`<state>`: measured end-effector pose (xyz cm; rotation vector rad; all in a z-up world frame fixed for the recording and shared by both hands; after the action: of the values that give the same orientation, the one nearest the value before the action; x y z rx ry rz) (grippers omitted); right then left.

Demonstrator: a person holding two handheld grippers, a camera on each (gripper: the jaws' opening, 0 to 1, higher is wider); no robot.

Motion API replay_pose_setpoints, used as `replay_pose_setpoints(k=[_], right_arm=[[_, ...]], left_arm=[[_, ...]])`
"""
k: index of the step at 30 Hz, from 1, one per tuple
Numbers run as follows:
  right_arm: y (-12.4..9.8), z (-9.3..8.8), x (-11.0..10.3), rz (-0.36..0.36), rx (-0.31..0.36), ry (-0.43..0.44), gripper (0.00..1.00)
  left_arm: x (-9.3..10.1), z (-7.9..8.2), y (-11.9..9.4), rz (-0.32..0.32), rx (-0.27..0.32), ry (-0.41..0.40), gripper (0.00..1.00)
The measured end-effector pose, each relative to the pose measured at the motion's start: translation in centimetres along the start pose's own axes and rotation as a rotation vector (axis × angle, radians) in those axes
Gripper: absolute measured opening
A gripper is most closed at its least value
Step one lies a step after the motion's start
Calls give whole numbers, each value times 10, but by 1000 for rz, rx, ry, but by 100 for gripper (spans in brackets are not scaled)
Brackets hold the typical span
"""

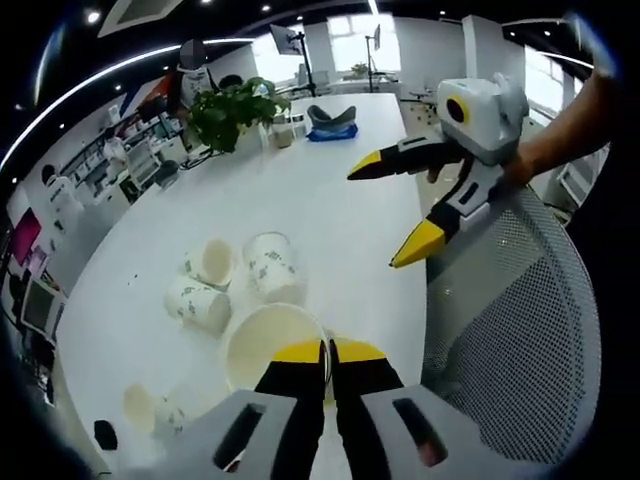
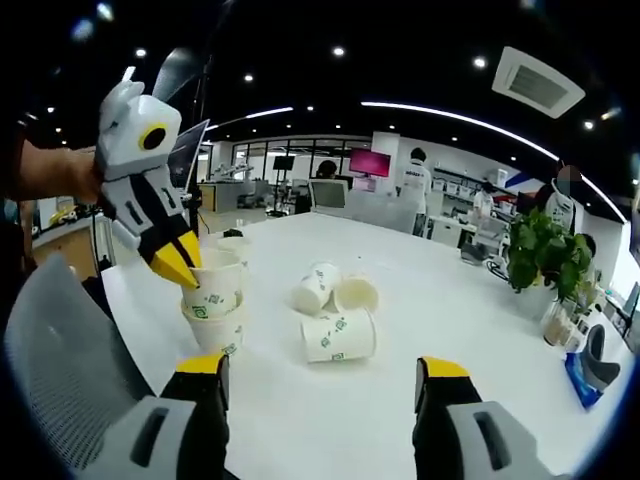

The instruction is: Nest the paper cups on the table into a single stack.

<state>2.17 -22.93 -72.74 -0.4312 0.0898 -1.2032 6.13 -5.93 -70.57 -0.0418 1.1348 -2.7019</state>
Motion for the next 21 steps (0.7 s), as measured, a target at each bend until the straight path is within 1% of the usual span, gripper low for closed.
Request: replay_pose_setpoints(k=[9,12,14,16,21], right_arm=[[0,0,0,-2,1,-1,76],[0,0,0,0,1,-3,76],[0,0,-1,1,0,-4,76],[0,0,-1,2,-1,-4,76],[0,1,-2,2,-2,-3,76]], left_arm=[[2,-5,7,-22,-6,-33,0],[3,-7,10,-45,17,-94,0],[4,-6,11,-52,26,-107,0],[2,-8,14,-55,22,-114,0],[2,-12,17,-67,8,-121,0]])
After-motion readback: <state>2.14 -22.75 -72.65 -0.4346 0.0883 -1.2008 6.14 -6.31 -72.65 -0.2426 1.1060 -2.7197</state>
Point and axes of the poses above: the point that each gripper's makers call its tool centre point, and the gripper's own axes: y roughly forward along the fingers, x roughly to its right, z roughly out of its top, the point moved 5 cm from there along -y, roughly backward along the fingers, and after that the axes turned 6 degrees about -z, right-handed, at the moved point
